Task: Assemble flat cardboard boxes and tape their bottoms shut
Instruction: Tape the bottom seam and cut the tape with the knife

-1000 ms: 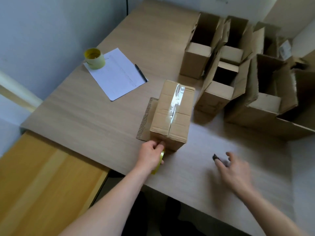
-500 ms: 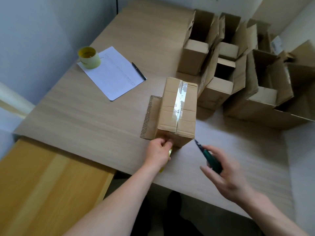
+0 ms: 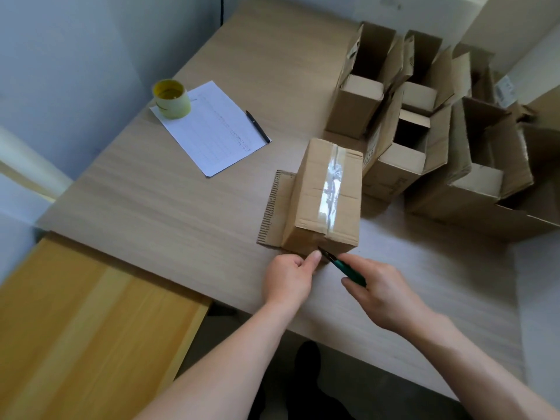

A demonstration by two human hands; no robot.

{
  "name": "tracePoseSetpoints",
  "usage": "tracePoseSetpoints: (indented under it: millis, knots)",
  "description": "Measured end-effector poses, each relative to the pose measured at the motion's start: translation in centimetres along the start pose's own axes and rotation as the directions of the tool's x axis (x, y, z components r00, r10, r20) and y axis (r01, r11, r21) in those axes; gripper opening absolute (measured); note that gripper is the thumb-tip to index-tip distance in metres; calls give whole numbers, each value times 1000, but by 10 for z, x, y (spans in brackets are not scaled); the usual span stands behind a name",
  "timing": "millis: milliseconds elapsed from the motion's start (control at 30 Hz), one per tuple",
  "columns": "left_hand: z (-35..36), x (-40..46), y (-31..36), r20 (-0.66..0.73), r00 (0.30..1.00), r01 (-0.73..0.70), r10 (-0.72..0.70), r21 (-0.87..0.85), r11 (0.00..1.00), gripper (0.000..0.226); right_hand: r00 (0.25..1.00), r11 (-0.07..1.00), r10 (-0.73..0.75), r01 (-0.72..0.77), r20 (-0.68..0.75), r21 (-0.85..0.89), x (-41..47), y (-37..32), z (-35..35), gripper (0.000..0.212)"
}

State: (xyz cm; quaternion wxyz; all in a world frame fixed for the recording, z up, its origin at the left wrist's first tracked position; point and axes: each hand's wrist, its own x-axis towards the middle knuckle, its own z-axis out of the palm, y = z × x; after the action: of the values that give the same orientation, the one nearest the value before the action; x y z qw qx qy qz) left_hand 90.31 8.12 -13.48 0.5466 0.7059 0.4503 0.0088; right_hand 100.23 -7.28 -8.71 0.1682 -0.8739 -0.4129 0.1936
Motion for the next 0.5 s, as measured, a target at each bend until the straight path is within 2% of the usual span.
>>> tracePoseSetpoints:
  millis: [67,167,233,300,333,367,400,433,467,500]
  knots:
    - [-1,-4,-1,-7,1000,14,-14,21,1000,55,1000,1000,-6,7,25,-20,0,4,1,43]
    - [-4,-4,0,21,999,45,-44,-41,998,38,996,999,4,-1,85,-37,-13,24,6,44]
    - [-7,-5,1,75,995,68,-60,-100,993,24,992,992,120,-118,44,-41,-31,50,10,47]
    - [-11,-8,3,128,991,62,-48,-106,992,18,951,951,308,-307,6,-40,-48,76,13,51]
    - [-13,-10,2,151,988,48,-33,-94,994,16,920,919,391,-388,35,-78,-53,84,16,54]
    - [-14,-13,3,173,985,27,-13,-79,997,15,895,893,442,-432,56,-128,-55,89,18,55]
    - [-15,-17,3,193,981,10,4,-71,997,14,891,882,453,-445,18,-158,-55,90,20,55]
    - [-15,-21,4,213,977,6,10,-77,997,15,902,893,425,-432,-82,-125,-51,87,21,53]
    - [-15,-26,5,232,973,16,7,-94,995,16,896,910,403,-413,-186,-20,-47,76,20,51]
    - [-15,-32,7,249,969,29,1,-117,993,18,884,913,404,-375,-237,160,-44,62,18,50]
